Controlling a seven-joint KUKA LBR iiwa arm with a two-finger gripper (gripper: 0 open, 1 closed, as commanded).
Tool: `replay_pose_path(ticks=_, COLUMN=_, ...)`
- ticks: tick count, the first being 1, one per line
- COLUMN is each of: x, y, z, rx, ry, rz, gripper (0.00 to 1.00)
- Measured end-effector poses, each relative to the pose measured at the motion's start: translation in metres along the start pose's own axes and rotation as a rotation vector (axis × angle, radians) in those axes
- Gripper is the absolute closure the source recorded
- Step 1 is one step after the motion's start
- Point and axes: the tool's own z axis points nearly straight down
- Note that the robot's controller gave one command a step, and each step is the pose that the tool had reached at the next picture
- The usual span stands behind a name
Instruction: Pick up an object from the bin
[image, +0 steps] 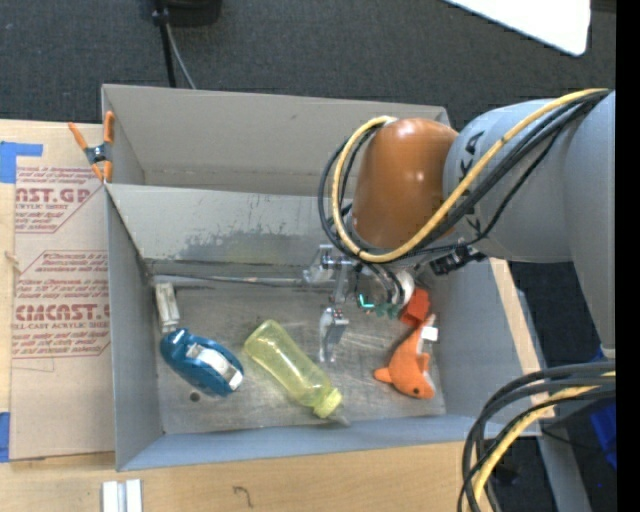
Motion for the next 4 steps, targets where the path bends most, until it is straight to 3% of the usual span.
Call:
replay_pose_path(ticks=1, x=-0.002, y=0.0, z=-0.004, rx=0.0, ry=-0.008, rz=0.0, gripper=0.0)
replay_pose_path(ticks=2, x=0.002, y=0.009, z=0.012, rx=0.002, ry=-0.015, rz=-0.053, gripper=0.0)
replay_pose_path(ticks=3, x=0.053, y=0.004, z=0.05, rx=-0.003, ry=-0.019, rz=-0.288, gripper=0.0)
replay_pose_path(ticks=4, x=0.068, y=0.03, z=0.062, rx=0.002, ry=-0.013, rz=-0.72, gripper=1.0)
